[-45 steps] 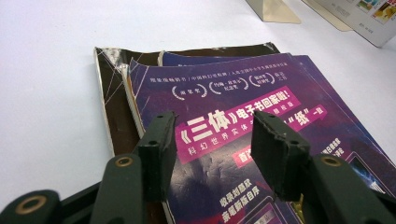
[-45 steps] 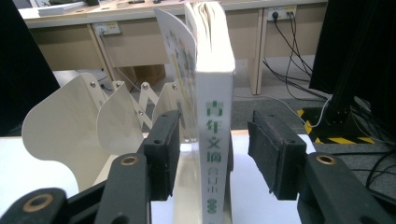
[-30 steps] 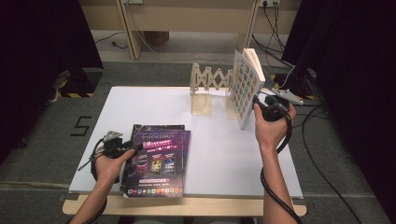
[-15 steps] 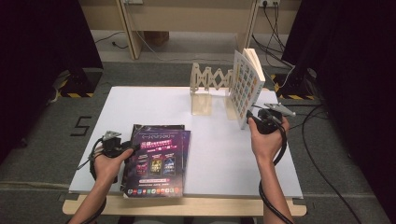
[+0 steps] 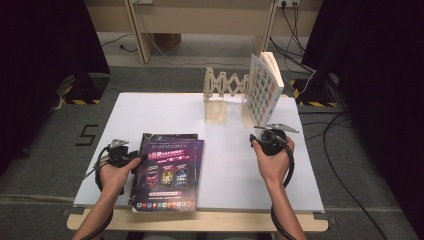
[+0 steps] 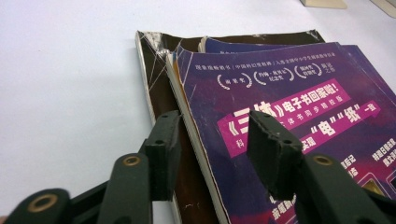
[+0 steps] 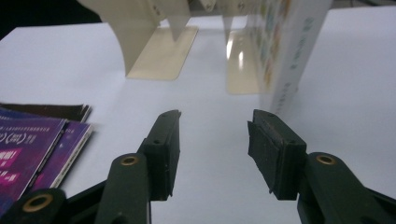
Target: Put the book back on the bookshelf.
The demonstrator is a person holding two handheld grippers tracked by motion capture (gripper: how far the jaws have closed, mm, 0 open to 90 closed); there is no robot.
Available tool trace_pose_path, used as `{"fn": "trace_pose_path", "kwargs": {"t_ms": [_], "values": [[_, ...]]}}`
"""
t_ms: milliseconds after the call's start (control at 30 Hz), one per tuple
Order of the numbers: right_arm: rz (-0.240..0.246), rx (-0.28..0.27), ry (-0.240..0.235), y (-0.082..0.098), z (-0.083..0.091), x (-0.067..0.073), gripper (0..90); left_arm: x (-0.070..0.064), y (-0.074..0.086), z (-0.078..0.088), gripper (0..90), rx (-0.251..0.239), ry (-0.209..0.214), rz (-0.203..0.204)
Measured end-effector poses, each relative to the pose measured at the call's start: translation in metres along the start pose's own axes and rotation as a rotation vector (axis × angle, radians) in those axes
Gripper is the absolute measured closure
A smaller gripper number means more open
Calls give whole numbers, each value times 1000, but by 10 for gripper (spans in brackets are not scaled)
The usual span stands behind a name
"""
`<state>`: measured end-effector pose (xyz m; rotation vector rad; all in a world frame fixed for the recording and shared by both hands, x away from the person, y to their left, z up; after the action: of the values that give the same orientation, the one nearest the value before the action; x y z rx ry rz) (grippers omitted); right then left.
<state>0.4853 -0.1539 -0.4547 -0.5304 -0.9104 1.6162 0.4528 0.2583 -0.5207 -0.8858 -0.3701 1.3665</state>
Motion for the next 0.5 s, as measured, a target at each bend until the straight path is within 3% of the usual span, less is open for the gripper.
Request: {"fn": "trace_pose_path", "kwargs": {"t_ms": [333,500], "values": [[21,41,-24,10,-11,15,528,-1,4,-10,613,40,24,11],[22,50,-29,14,-15,20,528,-2,2,-9,658,38,2,-24]]}}
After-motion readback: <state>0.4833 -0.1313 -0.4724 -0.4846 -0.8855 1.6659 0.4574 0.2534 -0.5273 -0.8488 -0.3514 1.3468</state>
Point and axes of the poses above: each handheld gripper's, and its own axes: z roughly backward along the jaws, y roughly out of its underside, x roughly to its left, the point moved 8 cm from there along -z, roughly forward along the jaws, and after that the axes turned 3 degrees about z, right-handed, at the moved point
